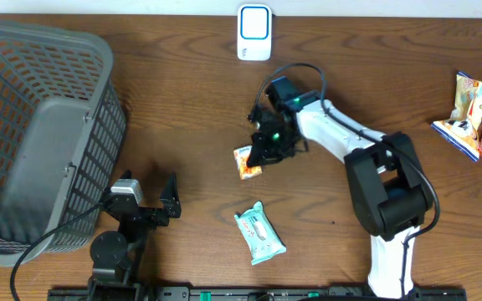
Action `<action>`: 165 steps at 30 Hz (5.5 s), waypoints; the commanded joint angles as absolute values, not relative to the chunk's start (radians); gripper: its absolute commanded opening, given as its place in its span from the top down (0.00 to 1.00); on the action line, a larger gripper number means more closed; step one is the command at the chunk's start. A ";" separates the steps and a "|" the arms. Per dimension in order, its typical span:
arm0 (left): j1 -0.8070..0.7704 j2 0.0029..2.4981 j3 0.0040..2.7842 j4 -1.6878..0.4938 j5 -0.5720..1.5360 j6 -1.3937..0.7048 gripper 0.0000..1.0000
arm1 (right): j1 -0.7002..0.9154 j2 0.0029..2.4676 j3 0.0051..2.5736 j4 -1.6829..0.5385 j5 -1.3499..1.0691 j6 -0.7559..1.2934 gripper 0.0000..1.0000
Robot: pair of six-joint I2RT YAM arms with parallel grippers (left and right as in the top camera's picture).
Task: Scan the item barcode
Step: 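Reach the right gripper to the Kleenex pack and grasp it, then lift the Kleenex pack up to the white scanner, then carry the Kleenex pack right and release it on the pile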
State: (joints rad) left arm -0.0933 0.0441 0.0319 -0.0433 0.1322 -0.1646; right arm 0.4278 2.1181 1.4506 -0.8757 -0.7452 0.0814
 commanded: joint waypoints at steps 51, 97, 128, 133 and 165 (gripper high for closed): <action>-0.089 0.043 0.004 -0.058 0.139 -0.178 0.02 | 0.434 2.078 1.353 -1.702 -1.390 -1.081 0.99; -0.089 0.043 0.004 -0.057 0.139 -0.178 0.02 | 0.411 2.329 1.995 -0.123 0.231 -0.869 0.99; -0.089 0.043 0.004 -0.057 0.139 -0.178 0.02 | 0.044 2.407 2.294 -0.787 0.409 -0.721 0.99; -0.089 0.043 0.004 -0.058 0.139 -0.178 0.02 | -0.138 2.407 2.286 -0.888 0.326 -0.603 0.98; -0.089 0.043 0.004 -0.057 0.139 -0.178 0.02 | -0.222 1.978 2.287 -1.248 -0.850 0.092 0.01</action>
